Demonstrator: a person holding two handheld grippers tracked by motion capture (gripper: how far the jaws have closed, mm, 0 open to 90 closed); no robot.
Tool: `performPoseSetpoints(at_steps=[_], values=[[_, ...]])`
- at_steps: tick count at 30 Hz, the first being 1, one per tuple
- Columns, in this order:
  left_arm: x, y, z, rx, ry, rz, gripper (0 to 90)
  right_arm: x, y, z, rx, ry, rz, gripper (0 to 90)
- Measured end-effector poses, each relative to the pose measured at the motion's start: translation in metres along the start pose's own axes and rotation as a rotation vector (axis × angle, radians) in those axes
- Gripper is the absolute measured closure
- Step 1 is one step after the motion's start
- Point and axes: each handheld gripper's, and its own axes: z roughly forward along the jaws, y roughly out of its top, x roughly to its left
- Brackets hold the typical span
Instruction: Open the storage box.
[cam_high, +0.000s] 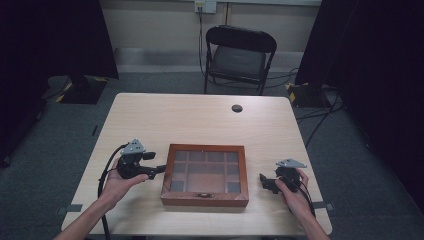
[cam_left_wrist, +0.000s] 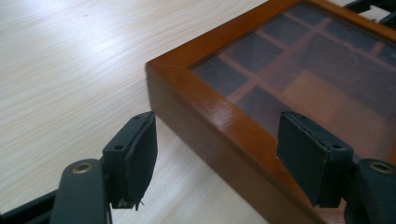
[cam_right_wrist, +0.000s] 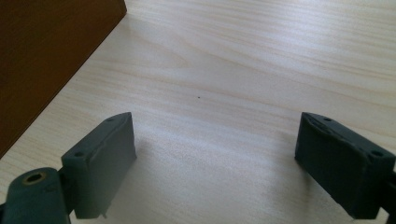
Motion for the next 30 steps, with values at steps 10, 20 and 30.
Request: performPoseSetpoints(at_steps=[10,20,30], values=[[-0.029,0.015,-0.002,-0.020,-0.126,0.036,36.1,0.000,0.000,0.000,0.000,0.001,-0.001,11.7],[-0.055,0.024,0.004,-0.024,-0.228,0.067,42.2,0.000,0.000,0.000,0.000,0.001,-0.002,11.7],[-0.080,0.038,0.022,0.010,-0.303,0.110,52.4,0.000,0.000,0.000,-0.001,0.002,-0.002,11.7]])
